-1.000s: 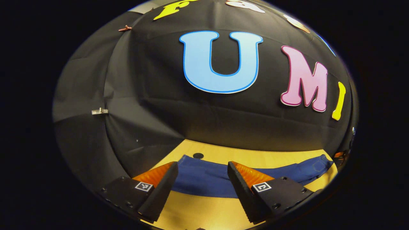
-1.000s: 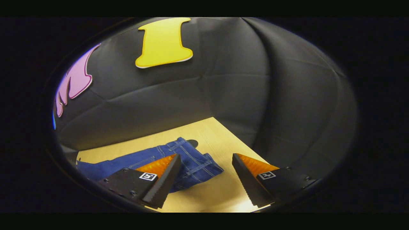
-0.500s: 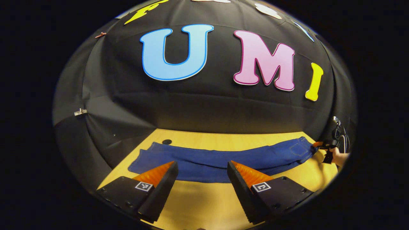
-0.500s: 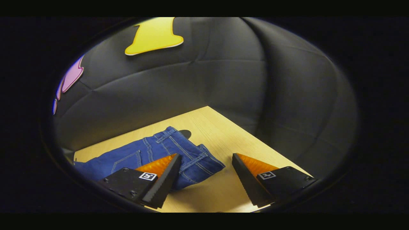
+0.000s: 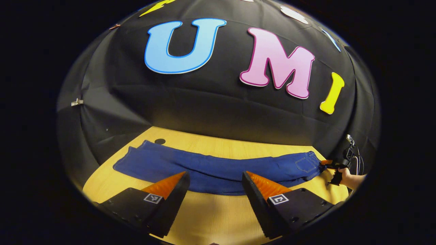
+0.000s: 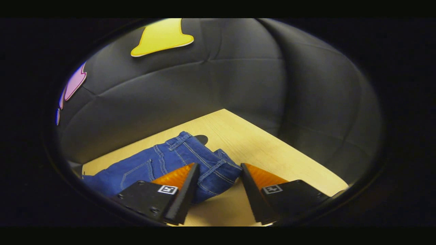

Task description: Grasp the waist and the cuffs of the jeans and fold them to make the two legs overlap; first hold the waist and fold one-third of the jeans toward the cuffs, then hold the cuffs and fold the remaining one-third in the same direction to finish folding.

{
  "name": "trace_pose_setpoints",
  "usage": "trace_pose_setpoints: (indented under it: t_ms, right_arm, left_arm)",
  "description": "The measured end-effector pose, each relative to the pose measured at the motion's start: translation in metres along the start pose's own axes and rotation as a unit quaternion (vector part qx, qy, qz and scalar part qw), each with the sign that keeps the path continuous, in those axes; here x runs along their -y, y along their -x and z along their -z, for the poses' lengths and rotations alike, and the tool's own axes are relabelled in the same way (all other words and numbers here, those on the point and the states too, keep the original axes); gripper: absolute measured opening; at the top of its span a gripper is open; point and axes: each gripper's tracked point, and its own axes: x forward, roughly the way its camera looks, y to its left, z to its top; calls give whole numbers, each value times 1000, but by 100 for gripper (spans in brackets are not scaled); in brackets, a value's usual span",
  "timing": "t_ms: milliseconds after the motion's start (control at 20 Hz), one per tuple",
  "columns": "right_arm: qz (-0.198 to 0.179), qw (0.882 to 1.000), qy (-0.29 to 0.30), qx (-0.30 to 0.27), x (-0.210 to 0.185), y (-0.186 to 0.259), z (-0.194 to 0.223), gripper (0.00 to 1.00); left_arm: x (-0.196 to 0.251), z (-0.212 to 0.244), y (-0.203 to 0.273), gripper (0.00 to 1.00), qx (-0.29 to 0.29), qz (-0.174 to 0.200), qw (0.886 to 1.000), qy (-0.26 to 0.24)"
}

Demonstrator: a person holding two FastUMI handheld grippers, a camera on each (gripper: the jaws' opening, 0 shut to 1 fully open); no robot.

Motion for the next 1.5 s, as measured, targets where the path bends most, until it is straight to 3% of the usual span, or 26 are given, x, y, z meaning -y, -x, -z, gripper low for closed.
trace_pose_setpoints:
  t_ms: [50,100,250,400,450,500,550,600,650,700,800,900,1000,1100,1150,1300,1450,1500]
  right_arm:
    - [2,1000,0,1,-1,0,-1,55]
    - [-6,1000,2,4,-4,-1,-2,53]
    - [2,999,29,16,-9,2,-4,22]
    - [-1,997,74,23,-15,2,-4,4]
    - [-7,997,73,21,-18,3,-6,8]
    - [-12,997,72,24,-19,5,-13,2]
    - [-17,996,76,32,-22,11,-23,2]
    - [-24,995,86,45,-29,21,-34,8]
    - [-33,993,96,57,-39,30,-44,2]
    - [-44,991,108,71,-52,39,-57,8]
    - [-72,983,135,97,-77,62,-82,8]
    - [-106,973,163,127,-111,96,-104,2]
    - [-141,960,192,145,-154,126,-110,8]
    - [-174,947,221,154,-188,156,-112,2]
    - [-189,940,237,157,-203,167,-113,8]
    - [-230,917,281,163,-229,198,-121,7]
    - [-270,899,310,151,-245,224,-104,7]
    - [-285,896,311,142,-237,230,-103,13]
  left_arm:
    - [-3,4,0,97,-2,-3,1000,3]
    - [-6,8,-1,97,-4,-5,1000,8]
    - [-14,21,-2,97,-13,-8,1000,27]
    - [-22,31,-2,97,-18,-14,999,43]
    - [-25,35,-3,97,-18,-16,999,45]
    - [-28,37,-2,97,-18,-18,999,47]
    - [-31,41,-2,97,-18,-23,998,50]
    - [-35,43,-3,97,-18,-26,998,54]
    - [-37,45,-3,97,-17,-28,998,59]
    - [-39,45,-2,97,-15,-29,997,64]
    - [-48,47,1,97,-13,-35,997,72]
    - [-58,47,-1,97,-12,-42,996,76]
    - [-68,45,0,97,-8,-50,995,82]
    - [-85,42,0,97,0,-57,994,96]
    - [-92,41,0,97,3,-61,993,104]
    - [-114,39,-2,97,12,-65,990,127]
    - [-147,31,-6,97,26,-84,989,122]
    - [-160,27,-8,97,33,-89,988,119]
